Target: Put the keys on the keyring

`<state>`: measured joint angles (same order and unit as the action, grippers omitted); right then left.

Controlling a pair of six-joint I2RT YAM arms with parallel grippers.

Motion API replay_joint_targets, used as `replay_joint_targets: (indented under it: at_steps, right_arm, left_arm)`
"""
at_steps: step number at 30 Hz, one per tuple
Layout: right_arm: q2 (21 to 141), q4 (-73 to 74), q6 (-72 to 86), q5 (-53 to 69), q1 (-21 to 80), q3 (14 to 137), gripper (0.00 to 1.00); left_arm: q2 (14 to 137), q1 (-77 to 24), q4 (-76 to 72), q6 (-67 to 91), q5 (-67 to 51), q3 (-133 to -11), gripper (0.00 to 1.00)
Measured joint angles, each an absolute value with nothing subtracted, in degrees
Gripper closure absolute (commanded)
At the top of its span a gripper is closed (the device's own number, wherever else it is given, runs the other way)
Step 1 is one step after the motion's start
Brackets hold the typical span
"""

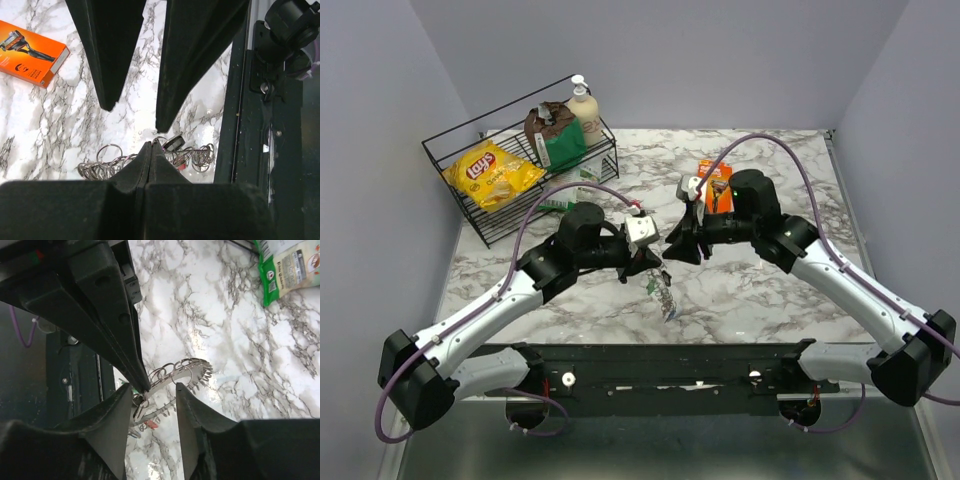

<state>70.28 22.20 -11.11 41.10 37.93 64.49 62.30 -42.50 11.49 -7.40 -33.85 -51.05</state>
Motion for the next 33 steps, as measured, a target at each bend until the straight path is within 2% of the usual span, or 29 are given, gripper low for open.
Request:
replay_joint_targets:
  at_steps: [7,14,20,25,33]
  right_arm:
    - [66.35,17.58,-8.93,39.40,37.93,62.98,0.41]
    - [65.56,15.03,-7.49,40.42,37.10,61.71,0.47]
    - [65.56,13.23,-7.07,46.06,34.98,60.60,0.47]
    - [65.56,12.53,-6.94,52.14,34.48,60.55,0.41]
    - [66.11,11.57,-7.03,60.84,34.48,60.58,0.41]
  left_arm:
    - [55.79,-42.52,-1.08,-1.87,-32.60,-42.76,1.00]
    - [49.41,-42.52,-17.45,4.10,-30.79,-33.80,1.00]
    - [46.28,-42.52,-28.58,7.29,-29.69,-28.77,1.00]
    - [44.71,-42.52,-34.50,8.62,-28.88,-26.39,1.00]
    - [44.01,-42.52,-40.38,9.50,-28.03,-24.51,1.00]
